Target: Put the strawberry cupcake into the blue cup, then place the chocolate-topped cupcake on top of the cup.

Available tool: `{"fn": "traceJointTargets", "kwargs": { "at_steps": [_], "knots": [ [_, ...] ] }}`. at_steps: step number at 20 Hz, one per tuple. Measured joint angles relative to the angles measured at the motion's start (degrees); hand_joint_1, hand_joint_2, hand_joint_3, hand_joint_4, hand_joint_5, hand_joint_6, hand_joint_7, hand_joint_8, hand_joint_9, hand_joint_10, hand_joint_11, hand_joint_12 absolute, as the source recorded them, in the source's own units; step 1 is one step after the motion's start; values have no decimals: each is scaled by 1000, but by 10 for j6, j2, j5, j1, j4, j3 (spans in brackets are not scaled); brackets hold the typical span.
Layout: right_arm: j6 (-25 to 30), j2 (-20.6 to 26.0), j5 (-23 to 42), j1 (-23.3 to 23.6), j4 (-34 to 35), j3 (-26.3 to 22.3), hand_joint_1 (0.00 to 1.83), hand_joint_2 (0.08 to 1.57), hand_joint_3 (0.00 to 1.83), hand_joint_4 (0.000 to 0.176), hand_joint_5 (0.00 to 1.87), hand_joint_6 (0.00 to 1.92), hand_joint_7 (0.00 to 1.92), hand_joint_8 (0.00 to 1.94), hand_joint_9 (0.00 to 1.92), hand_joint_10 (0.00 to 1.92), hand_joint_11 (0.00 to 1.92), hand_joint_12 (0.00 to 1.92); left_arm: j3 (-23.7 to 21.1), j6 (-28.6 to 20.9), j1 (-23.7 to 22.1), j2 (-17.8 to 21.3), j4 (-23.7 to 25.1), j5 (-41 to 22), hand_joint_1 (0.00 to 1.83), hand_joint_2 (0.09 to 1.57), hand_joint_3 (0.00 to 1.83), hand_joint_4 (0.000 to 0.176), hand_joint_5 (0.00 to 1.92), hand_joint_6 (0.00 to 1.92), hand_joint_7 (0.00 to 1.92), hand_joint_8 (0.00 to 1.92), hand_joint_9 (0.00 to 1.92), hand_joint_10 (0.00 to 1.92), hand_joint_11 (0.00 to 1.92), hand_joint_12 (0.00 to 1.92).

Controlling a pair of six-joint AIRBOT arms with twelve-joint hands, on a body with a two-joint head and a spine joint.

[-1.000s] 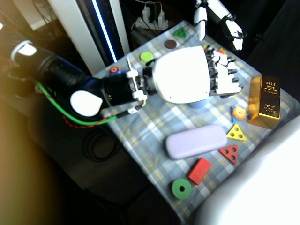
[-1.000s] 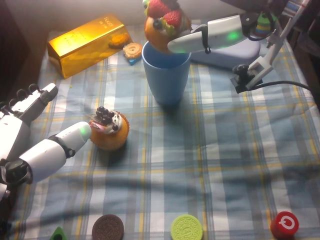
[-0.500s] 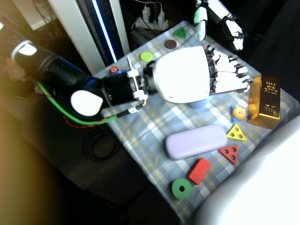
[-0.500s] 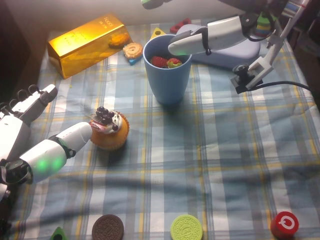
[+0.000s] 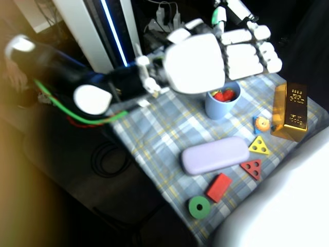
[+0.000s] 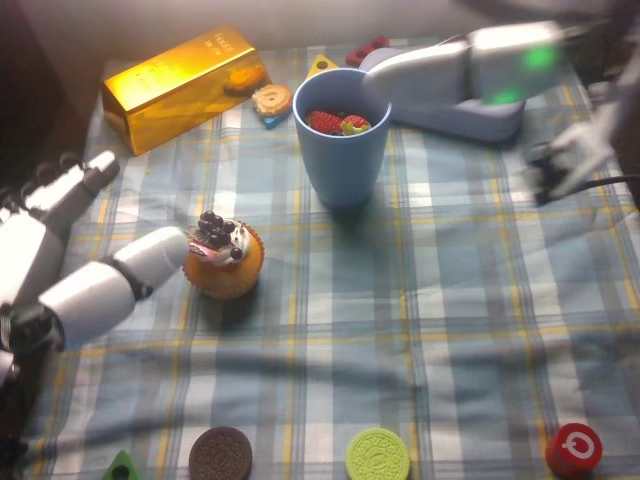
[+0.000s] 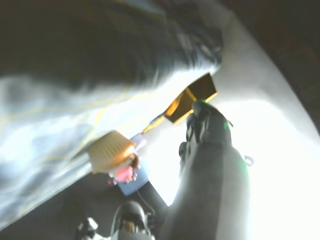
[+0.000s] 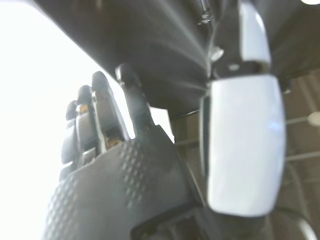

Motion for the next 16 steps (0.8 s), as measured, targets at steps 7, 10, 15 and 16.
{"fn": "traceJointTargets", "kwargs": {
  "at_steps": [7,10,15,16],
  "knots": [
    [-31,92,-4,-76,23,-70,0,962,0,13,0,0,0,0,0,0,0,0,7,0,-19,13,43,39,376,833,0,97,244,0,109,0,148,0,0,477],
    [-43,132,-4,-119,67,-90,0,929,0,37,0,0,0,0,0,0,0,0,9,0,-19,16,50,51,410,785,0,131,233,1,87,2,121,0,0,428],
    [-158,193,23,-216,174,-165,0,924,0,2,0,0,22,8,0,0,0,0,26,0,-29,6,57,88,546,728,0,133,250,12,76,8,109,8,28,360],
    [-171,211,47,-267,207,-182,0,884,0,48,0,0,29,8,0,0,0,0,35,-1,-37,-3,62,104,587,711,0,119,256,6,86,5,102,3,2,337]
  ]
}}
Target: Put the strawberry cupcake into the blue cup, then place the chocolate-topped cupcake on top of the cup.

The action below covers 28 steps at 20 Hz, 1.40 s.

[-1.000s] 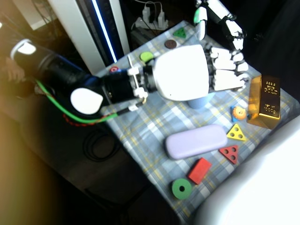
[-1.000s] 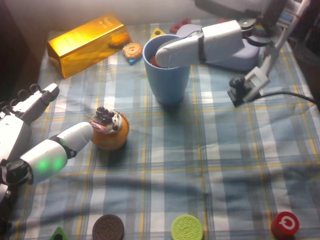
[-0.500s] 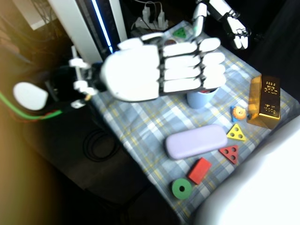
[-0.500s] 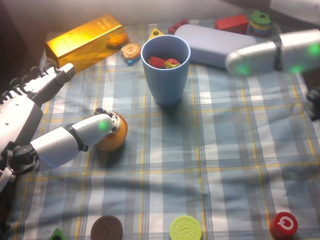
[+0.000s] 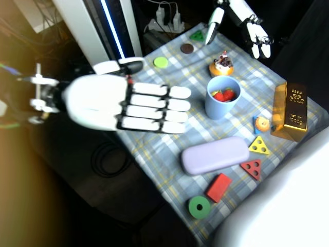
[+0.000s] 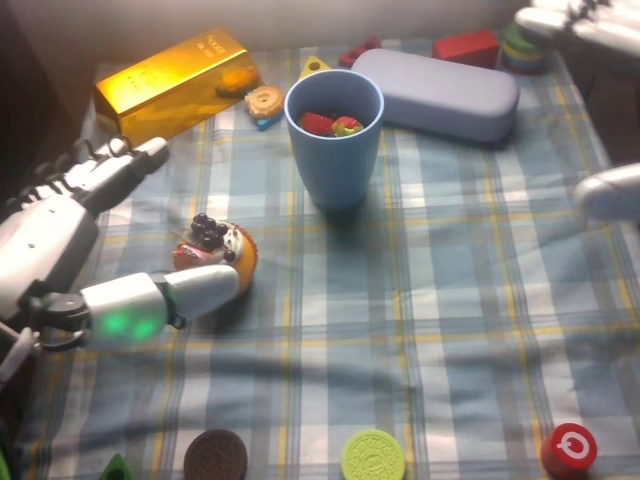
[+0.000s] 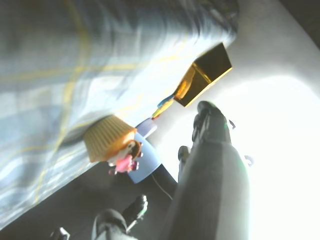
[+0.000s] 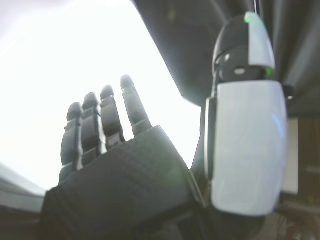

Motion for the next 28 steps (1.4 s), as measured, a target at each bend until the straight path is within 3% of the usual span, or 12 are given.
{"fn": "traceJointTargets", "kwargs": {
  "at_steps": [2,3,6,10,11,13,16,19,21,25,26,28],
  "knots": [
    [-8,11,33,-51,41,-10,0,883,0,30,0,0,29,7,0,0,0,0,9,0,-8,-8,2,19,582,708,0,117,269,9,99,8,110,5,3,335],
    [-8,18,55,-85,73,-18,0,877,0,36,0,0,26,5,0,0,0,0,17,0,-14,-14,2,32,559,706,0,117,279,11,107,9,123,9,18,342],
    [-24,44,141,-191,160,-50,0,947,14,1,0,0,34,5,0,0,0,0,37,-14,-15,-25,3,63,552,695,0,113,303,2,146,2,187,8,84,403],
    [-35,62,252,-327,241,-79,0,973,16,25,0,0,9,3,0,0,0,0,48,-15,-15,-32,-14,68,645,702,3,108,284,1,143,5,181,5,64,406],
    [-36,63,261,-336,256,-83,0,970,12,20,0,0,5,2,0,0,0,0,53,-15,-16,-37,-19,69,664,708,5,123,279,0,122,0,155,0,31,392],
    [-36,65,285,-342,261,-85,0,958,4,0,0,0,18,6,0,0,0,0,56,-15,-20,-41,-24,76,683,707,3,118,296,7,126,3,157,3,18,385],
    [-36,65,294,-342,261,-85,0,968,8,0,0,0,15,3,0,0,0,0,61,-15,-20,-48,-24,79,738,703,0,119,358,24,123,0,154,0,28,391],
    [-36,63,294,-342,261,-85,0,925,0,35,0,0,20,3,0,0,0,0,64,-15,-20,-49,-25,80,811,704,0,133,486,25,146,4,177,3,58,411],
    [-36,62,294,-342,260,-85,0,932,0,15,0,0,26,4,0,0,0,0,65,-15,-20,-49,-25,79,874,713,0,134,588,9,167,1,184,1,63,394],
    [-36,62,294,-342,260,-85,0,916,0,11,0,0,26,3,0,0,0,0,65,-15,-21,-49,-27,78,870,784,1,140,754,5,220,0,232,3,63,430],
    [-36,61,294,-342,260,-85,0,913,0,14,0,0,22,1,0,0,0,0,65,-15,-21,-49,-27,78,861,790,2,137,782,9,224,0,234,1,56,434],
    [-36,59,294,-342,260,-85,0,907,0,16,0,0,36,6,0,0,0,0,65,-15,-21,-49,-27,77,913,809,2,92,894,16,269,4,260,4,75,446]
  ]
}}
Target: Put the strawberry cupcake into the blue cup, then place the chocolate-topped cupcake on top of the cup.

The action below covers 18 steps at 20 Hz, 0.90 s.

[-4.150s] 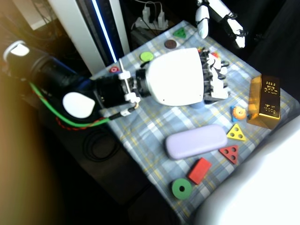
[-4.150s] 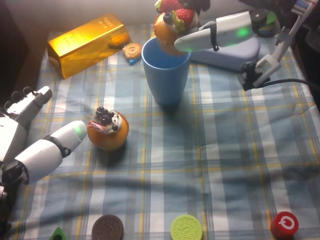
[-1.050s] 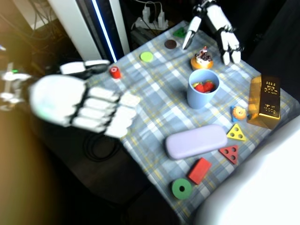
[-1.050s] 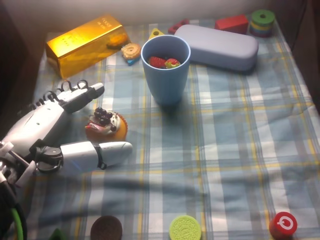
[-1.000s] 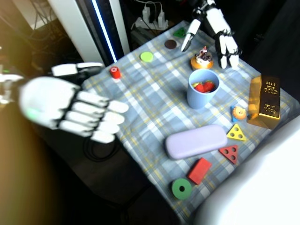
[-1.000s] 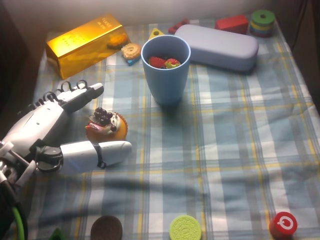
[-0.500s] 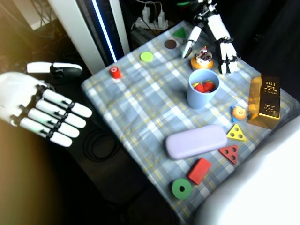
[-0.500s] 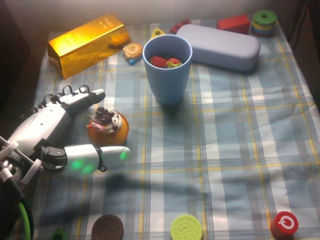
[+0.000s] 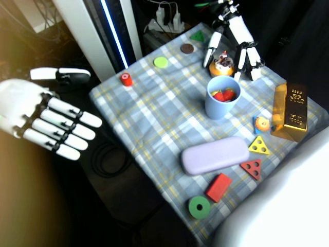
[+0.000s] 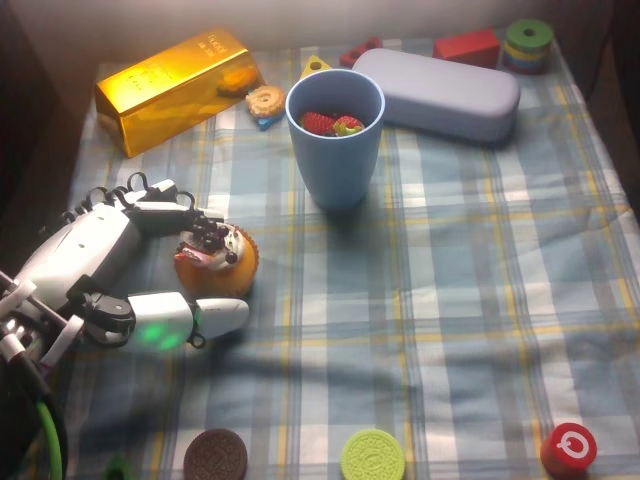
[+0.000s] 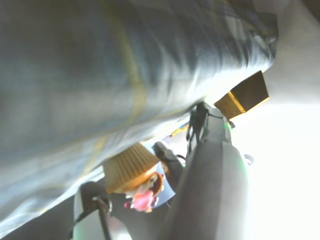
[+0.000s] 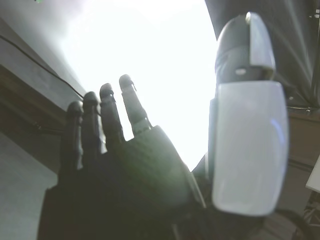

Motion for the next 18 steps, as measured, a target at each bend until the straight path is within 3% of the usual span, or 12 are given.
{"fn": "traceJointTargets", "kwargs": {
  "at_steps": [1,3,4,5,6,7,8,9,11,13,15,18],
  "knots": [
    [0,-1,0,0,0,0,0,901,0,22,0,0,45,8,0,0,0,0,0,0,0,0,-1,-1,921,841,3,84,964,11,308,4,284,4,90,460],
    [0,-1,0,0,0,0,0,896,0,11,0,0,48,8,0,0,0,0,0,0,-1,0,-1,-3,960,842,1,83,1015,5,350,1,321,4,89,433],
    [0,-1,0,0,0,0,0,898,0,0,0,0,58,11,0,0,0,0,0,0,-1,0,-1,-4,953,860,8,94,1020,2,350,0,325,2,94,424],
    [0,-1,0,0,0,0,0,882,0,15,0,0,49,6,0,0,0,0,0,0,-2,0,-2,-5,969,878,0,110,1039,0,360,0,317,1,102,338],
    [0,-1,0,0,0,0,0,878,0,10,0,0,61,10,0,0,0,0,-3,0,-4,0,-2,-8,1070,964,4,163,1247,321,393,0,347,0,174,299],
    [0,-1,0,0,0,0,0,873,0,13,0,0,65,11,0,0,0,0,-9,0,-7,1,-2,-11,1081,1000,0,173,1225,510,402,0,352,0,184,264],
    [0,-2,1,-4,0,0,0,868,0,19,0,0,65,9,0,0,0,0,-15,0,-13,4,8,-10,1072,1017,4,175,1182,618,405,0,356,0,199,262],
    [0,-3,0,-4,0,0,0,874,0,0,0,0,78,12,0,0,0,0,-22,1,-21,11,26,-14,1060,1040,1,176,1127,724,390,4,325,1,175,261],
    [0,-5,0,-4,0,0,0,867,0,0,0,0,77,10,0,0,0,0,-26,0,-32,19,46,-27,1046,1057,4,176,1083,798,376,0,288,0,141,248],
    [0,-5,-1,-4,1,0,0,881,0,0,0,0,74,6,0,0,0,0,-31,0,-42,31,52,-46,1040,1066,2,176,1061,836,379,1,256,3,103,263],
    [0,-5,-1,-4,2,0,0,875,0,0,0,0,71,3,0,0,0,0,-31,0,-50,41,51,-60,1042,1071,0,176,1054,850,359,3,259,2,2,523],
    [0,-5,1,-9,3,0,0,868,0,3,0,0,68,2,0,0,0,0,-31,0,-63,48,58,-70,1056,1051,0,176,1102,770,393,3,239,2,0,463]
  ]
}}
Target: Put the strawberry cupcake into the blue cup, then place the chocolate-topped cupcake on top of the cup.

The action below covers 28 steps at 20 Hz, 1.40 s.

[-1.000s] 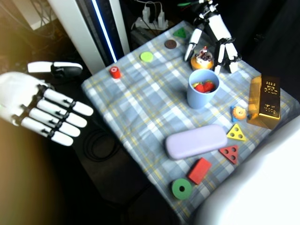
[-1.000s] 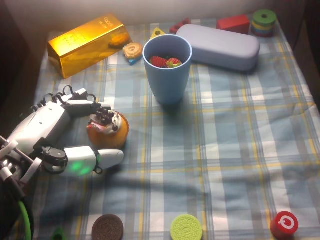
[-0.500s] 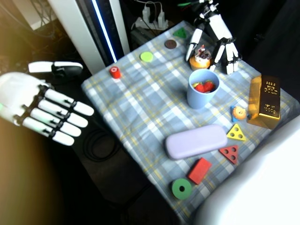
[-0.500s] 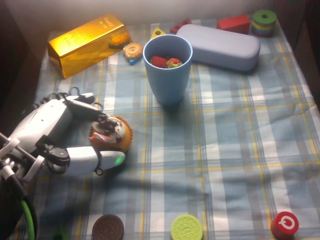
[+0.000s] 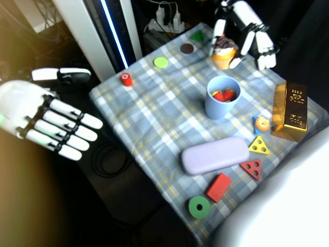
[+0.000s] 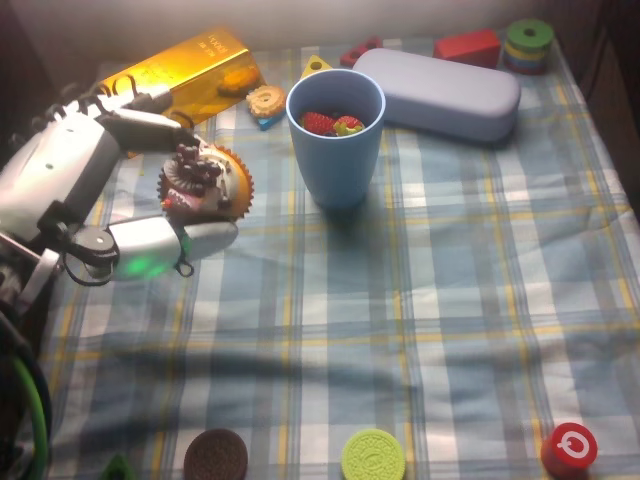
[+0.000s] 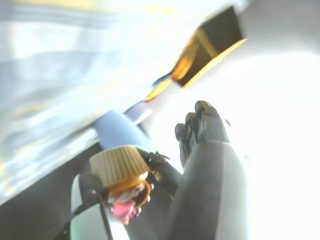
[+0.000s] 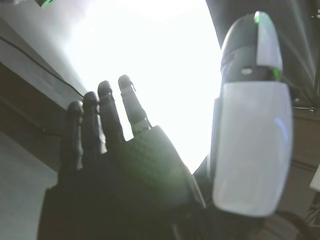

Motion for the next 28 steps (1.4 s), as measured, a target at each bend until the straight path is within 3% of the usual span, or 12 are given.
{"fn": "traceJointTargets", "kwargs": {
  "at_steps": [4,12,13,14,17,19,21,22,23,25,26,28],
  "knots": [
    [0,-2,-3,0,2,-1,0,882,2,2,0,0,64,3,0,0,0,0,13,0,-39,2,27,0,1043,1068,1,176,1059,841,365,1,227,3,7,401],
    [0,-7,-3,-6,5,-1,0,903,1,7,0,0,56,2,0,0,0,0,87,0,-136,-52,74,71,1056,1057,0,176,1084,800,380,1,286,4,0,624],
    [0,-8,-3,-6,5,-2,0,918,7,0,0,0,52,1,0,0,0,0,99,-1,-149,-62,82,84,1055,1053,1,176,1091,786,395,0,334,1,0,731],
    [0,-8,-3,-6,5,-2,0,926,9,0,0,0,42,0,0,0,0,0,114,0,-161,-73,81,100,1045,1063,2,176,1067,826,376,5,309,7,0,655],
    [1,-9,-1,-12,8,-5,0,942,13,0,0,0,46,3,0,0,0,0,144,-8,-174,-97,78,128,1036,1076,0,176,1039,872,371,4,244,8,0,109],
    [2,-12,-3,-13,10,-5,0,932,5,0,0,0,49,3,0,0,0,0,153,-30,-174,-103,80,151,1041,1073,0,176,1044,865,363,4,299,7,0,518],
    [2,-13,-3,-13,10,-5,0,940,7,0,0,0,52,3,0,0,0,0,173,-64,-179,-114,86,161,1047,1072,0,176,1050,857,384,2,340,6,54,610],
    [2,-13,-2,-13,9,-5,0,938,5,0,0,0,50,2,0,0,0,0,182,-79,-180,-118,87,160,1053,1080,0,154,1036,881,394,1,372,3,59,676],
    [2,-13,-2,-13,10,-5,0,936,3,0,0,0,43,2,56,22,66,30,189,-83,-181,-122,87,163,1036,1093,2,172,1003,933,388,1,394,4,50,724],
    [3,-14,-1,-16,11,-5,0,932,1,0,0,0,40,1,83,29,99,49,194,-83,-181,-126,86,174,1038,1088,0,175,1016,911,394,1,386,1,18,761],
    [3,-15,-2,-16,10,-5,0,928,2,0,0,0,47,4,57,2,3,219,195,-84,-182,-130,87,181,1040,1082,0,176,1031,889,397,1,379,0,0,750],
    [4,-16,-2,-16,10,-5,0,948,3,0,0,0,37,0,16,3,0,8,198,-84,-184,-136,96,193,1037,1082,1,176,1026,896,389,2,380,1,0,766]
  ]
}}
